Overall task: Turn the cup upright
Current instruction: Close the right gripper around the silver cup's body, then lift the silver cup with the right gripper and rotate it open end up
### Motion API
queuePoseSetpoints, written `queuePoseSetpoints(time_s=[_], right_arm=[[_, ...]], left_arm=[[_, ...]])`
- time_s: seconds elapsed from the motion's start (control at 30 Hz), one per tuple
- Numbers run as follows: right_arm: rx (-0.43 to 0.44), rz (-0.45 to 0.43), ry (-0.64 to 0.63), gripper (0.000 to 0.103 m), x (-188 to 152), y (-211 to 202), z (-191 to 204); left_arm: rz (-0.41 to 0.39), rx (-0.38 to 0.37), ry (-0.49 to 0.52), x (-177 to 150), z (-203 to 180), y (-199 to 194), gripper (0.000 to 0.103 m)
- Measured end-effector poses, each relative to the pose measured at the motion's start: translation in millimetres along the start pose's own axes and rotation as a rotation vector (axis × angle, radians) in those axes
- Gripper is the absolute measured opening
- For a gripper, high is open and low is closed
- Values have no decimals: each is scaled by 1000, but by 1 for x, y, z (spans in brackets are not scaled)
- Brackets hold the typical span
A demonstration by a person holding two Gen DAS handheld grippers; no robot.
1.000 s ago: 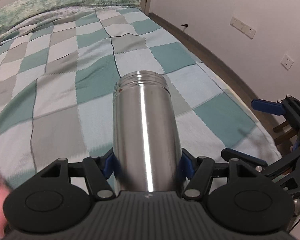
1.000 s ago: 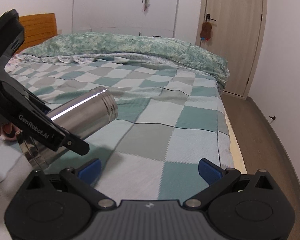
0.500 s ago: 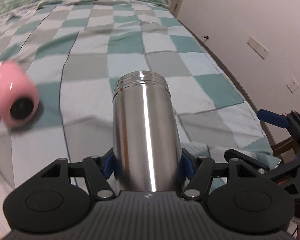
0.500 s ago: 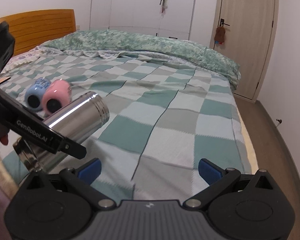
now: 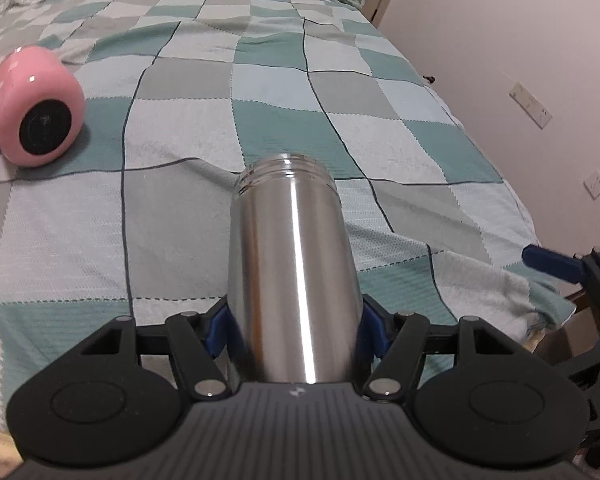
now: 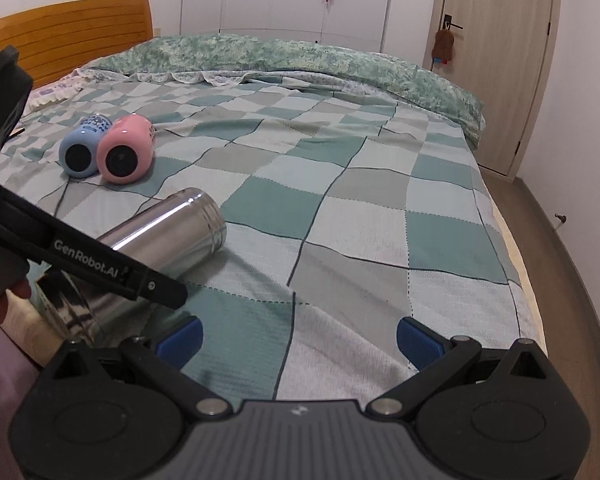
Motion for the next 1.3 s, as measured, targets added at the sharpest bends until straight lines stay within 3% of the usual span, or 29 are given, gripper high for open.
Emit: queuePoseSetpoints(time_s=[0.03, 0.1, 0.17, 0.37, 0.7, 0.97, 1.3], right_arm=[[-2, -3, 0, 103, 1, -2, 1], [-3, -11, 0, 103, 3, -6, 2], [-7, -18, -1, 103, 6, -11, 4], [-10, -46, -13, 103, 21, -29, 20], [-4, -61, 20, 103, 58, -30, 65], [-18, 39, 99, 103, 77, 6, 90], [-74, 207, 164, 103, 90, 59, 108]], left_arm=[[-7, 8, 14, 0, -1, -3, 72], [-34, 11, 42, 0, -3, -13, 98], [-80, 6, 68, 0, -5, -30, 103], [-145, 42, 166, 4, 2, -78, 103], [-181, 105, 244, 6, 61, -125, 103], [-165, 96, 287, 10, 106, -127, 103], [-108, 35, 288, 17, 149, -92, 103]])
Point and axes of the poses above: each gripper's, at about its wrist camera, not at the fingertips, and y roughly the way its jaws point, z to its left, x to its top, the point moved 1 cm from there along y, roughly the way its jaws point, and after that the axes turned 6 degrees about -x, right-handed, at the moved point
